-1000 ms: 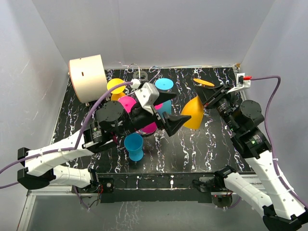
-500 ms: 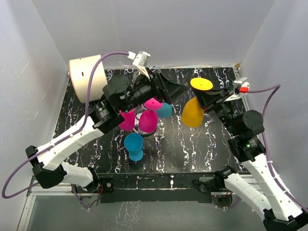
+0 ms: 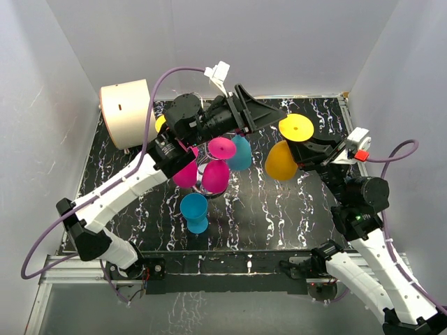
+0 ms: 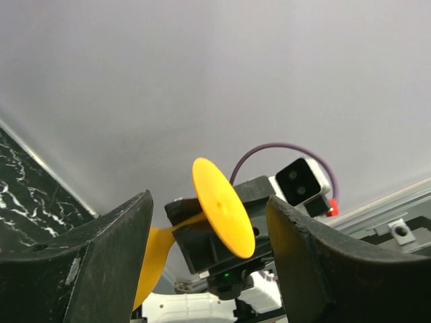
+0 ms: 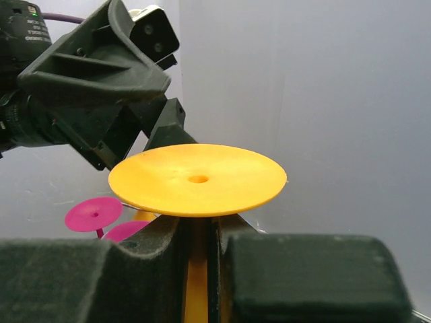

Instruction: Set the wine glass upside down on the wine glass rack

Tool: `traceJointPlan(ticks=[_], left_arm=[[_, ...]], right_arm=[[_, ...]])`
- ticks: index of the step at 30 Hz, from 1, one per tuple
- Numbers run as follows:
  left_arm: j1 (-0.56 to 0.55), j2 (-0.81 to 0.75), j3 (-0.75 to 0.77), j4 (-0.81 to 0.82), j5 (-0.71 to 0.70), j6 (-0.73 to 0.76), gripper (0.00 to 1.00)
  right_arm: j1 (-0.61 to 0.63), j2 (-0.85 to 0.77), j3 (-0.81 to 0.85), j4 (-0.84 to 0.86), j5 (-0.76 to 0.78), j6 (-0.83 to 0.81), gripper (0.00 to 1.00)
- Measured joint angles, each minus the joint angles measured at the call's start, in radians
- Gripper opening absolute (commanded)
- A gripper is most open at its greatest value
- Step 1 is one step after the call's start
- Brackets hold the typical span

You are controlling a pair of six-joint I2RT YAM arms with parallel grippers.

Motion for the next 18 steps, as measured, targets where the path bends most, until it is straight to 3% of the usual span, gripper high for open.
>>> traceJointPlan(ticks=[5,14,18], left_arm=[[0.025,0.031,0.026,0.033,0.041,-0.093,0.48],[0.031,0.053,0.027,0.053,0.107,-0.187,0.35],[0.031,0.053,0.027,0.051,0.114,-0.199,0.22]], right_arm=[[0.000,0.000,-0.017,0.039,-0.008,-0.013,0.00],[0.000,0.024,-0.017,0.073,-0.020,-0.037,0.00],[0.000,0.044,-0.017,0.089,-0.022,-0.046,0.00]])
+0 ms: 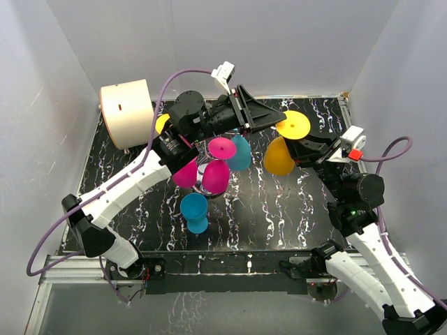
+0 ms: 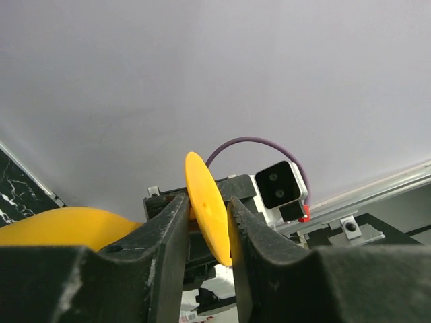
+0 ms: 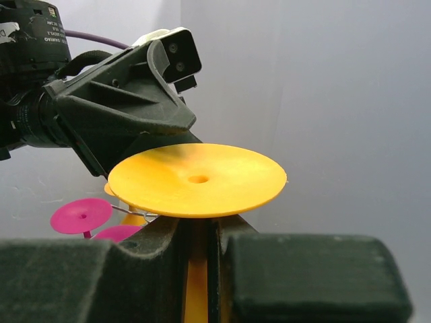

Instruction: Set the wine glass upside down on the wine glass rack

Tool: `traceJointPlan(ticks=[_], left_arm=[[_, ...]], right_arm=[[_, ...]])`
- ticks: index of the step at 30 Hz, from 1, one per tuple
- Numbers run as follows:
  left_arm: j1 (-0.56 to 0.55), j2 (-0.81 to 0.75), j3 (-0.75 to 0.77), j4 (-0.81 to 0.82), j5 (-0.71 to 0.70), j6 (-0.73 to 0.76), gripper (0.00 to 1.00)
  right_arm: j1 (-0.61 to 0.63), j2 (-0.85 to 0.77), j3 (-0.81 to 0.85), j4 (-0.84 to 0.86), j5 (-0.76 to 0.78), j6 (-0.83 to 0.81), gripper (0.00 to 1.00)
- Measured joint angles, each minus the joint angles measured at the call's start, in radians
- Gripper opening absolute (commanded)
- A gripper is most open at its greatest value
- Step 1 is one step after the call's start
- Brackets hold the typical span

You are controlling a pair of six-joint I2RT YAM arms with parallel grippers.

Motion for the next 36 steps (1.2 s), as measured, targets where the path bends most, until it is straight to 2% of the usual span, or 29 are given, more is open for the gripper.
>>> traceJointPlan(ticks=[4,7,10,14,15,19,27,29,31,33,36], left_arm=[[0.005,0.000,0.000,-0.007,0.001,-0.007,0.05],[0.008,0.000,0.000,-0.014,0.000,-0.021,0.00],[0.014,0.000,0.000,-0.024,0.000,-0.030,0.00],[0.020,0.000,-0.002,-0.028,0.003,-0.039,0.00],[0.021,0.000,-0.005,-0.019,0.003,-0.042,0.00],[0.031,0.000,-0.014,0.021,0.013,-0.057,0.00],[0.071,0.000,-0.028,0.077,0.022,-0.081,0.00],[0.079,0.000,-0.028,0.090,0.022,-0.084,0.00],[0.084,0.000,-0.028,0.099,0.022,-0.085,0.00],[0.090,0.000,-0.028,0.103,0.021,-0.084,0.00],[0.099,0.000,-0.028,0.104,0.017,-0.075,0.00]], right_arm=[[0.000,0.012,0.000,0.026,-0.002,-0.002,0.00],[0.000,0.023,0.001,0.040,-0.016,-0.013,0.00],[-0.001,0.033,0.002,0.042,-0.021,-0.025,0.01],[-0.001,0.039,0.005,0.035,-0.014,-0.018,0.43],[-0.002,0.039,0.008,0.028,-0.007,-0.005,0.50],[-0.001,0.027,0.033,-0.058,0.032,0.035,0.65],[-0.001,-0.079,0.088,-0.348,0.104,0.072,0.67],[-0.001,-0.101,0.132,-0.434,0.118,0.109,0.61],[-0.001,-0.094,0.210,-0.524,0.135,0.164,0.53],[-0.001,-0.036,0.362,-0.658,0.150,0.243,0.52],[-0.001,0.062,0.539,-0.760,0.153,0.345,0.53]])
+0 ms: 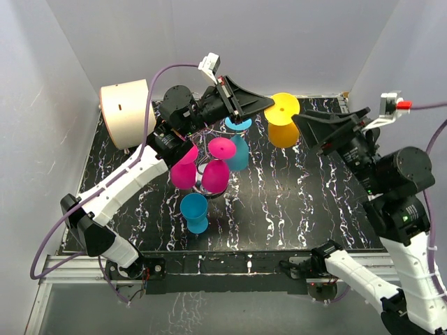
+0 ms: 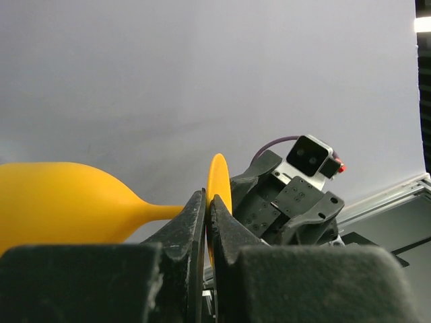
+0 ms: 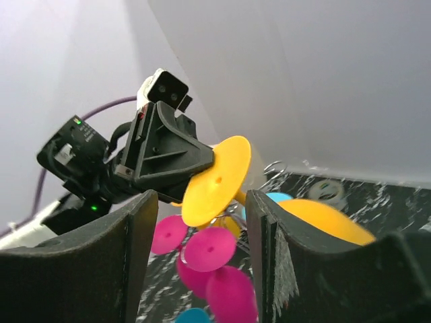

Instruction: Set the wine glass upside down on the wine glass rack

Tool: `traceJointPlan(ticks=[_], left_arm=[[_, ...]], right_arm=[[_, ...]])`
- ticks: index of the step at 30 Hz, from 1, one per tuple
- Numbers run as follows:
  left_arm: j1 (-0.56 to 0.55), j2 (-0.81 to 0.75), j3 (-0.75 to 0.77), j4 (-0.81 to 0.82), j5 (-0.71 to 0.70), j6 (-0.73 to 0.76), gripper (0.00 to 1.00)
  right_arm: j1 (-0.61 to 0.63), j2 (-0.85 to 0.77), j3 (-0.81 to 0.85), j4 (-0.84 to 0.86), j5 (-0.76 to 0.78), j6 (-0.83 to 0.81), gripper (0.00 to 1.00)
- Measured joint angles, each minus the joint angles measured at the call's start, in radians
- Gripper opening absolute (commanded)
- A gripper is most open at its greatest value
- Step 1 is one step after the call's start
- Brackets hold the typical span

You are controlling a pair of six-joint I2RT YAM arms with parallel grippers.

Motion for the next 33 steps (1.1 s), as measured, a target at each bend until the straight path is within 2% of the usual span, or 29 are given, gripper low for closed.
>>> traceJointPlan(ticks=[2,7,14,23,33], left_arm=[[0.003,0.000,0.000,0.000,-0.008,0.013,0.00],[0.015,0.000,-0.001,-0.014,-0.039,0.060,0.00],[0.041,0.000,-0.003,-0.019,-0.043,0.103,0.00],[0.069,0.000,-0.003,-0.013,-0.014,0.112,0.00],[0.093,0.000,-0.015,0.031,0.010,0.081,0.00]], right_arm=[[0.000,0.042,0.053,-0.033,0.000,0.075,0.56],[0.000,0.084,0.056,-0.118,0.021,0.251,0.55],[0.000,0.156,0.109,-0.221,0.078,0.414,0.39],[0.000,0.194,0.110,-0.192,0.079,0.486,0.32],[0.000,0.242,0.127,-0.122,0.062,0.515,0.17]])
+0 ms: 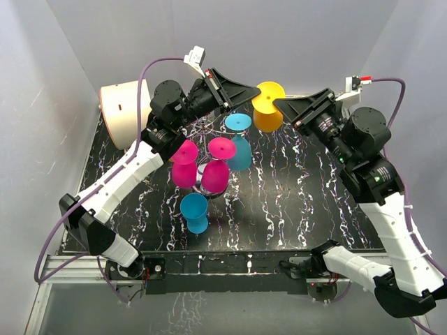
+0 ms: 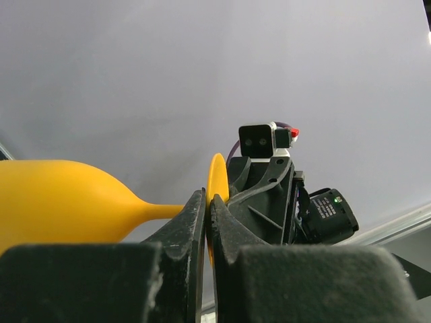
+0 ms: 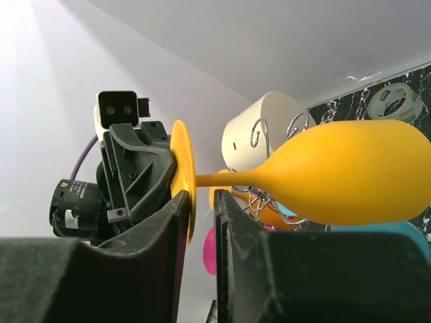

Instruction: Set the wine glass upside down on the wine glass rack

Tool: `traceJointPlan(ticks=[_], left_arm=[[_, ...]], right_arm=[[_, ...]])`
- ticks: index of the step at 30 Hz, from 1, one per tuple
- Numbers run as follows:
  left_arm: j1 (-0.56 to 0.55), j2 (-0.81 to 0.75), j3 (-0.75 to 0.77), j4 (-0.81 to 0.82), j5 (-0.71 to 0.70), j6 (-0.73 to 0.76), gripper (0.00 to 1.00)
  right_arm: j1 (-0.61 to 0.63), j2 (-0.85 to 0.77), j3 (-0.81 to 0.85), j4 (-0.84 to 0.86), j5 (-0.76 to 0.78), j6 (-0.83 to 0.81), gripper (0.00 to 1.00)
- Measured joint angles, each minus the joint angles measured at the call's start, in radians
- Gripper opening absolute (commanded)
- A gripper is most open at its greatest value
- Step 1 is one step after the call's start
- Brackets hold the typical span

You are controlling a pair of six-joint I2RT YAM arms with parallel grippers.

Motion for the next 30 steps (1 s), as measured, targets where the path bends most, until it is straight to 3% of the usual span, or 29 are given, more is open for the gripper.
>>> traceJointPlan(ticks=[2,5,9,14,18,30], left_arm=[[0.005,0.000,-0.008,0.004,0.000,-0.008,0.00],[0.012,0.000,-0.018,0.004,0.000,-0.017,0.01],[0.014,-0.002,-0.031,0.031,-0.004,-0.013,0.37],[0.014,-0.045,-0.102,0.040,-0.063,0.036,0.57],[0.014,-0.107,-0.135,-0.014,-0.145,0.121,0.62],[0.016,-0.504,-0.280,-0.177,-0.478,0.532,0.76]], right_arm=[[0.000,0.015,0.002,0.012,-0.006,0.002,0.15],[0.000,0.025,0.002,0.020,-0.011,0.005,0.03],[0.001,0.028,0.002,0.047,-0.018,0.008,0.00],[0.001,0.051,0.002,0.077,0.002,-0.005,0.00],[0.001,0.080,0.002,0.106,0.045,-0.036,0.00],[0.001,0.314,0.067,0.184,0.096,-0.105,0.00]])
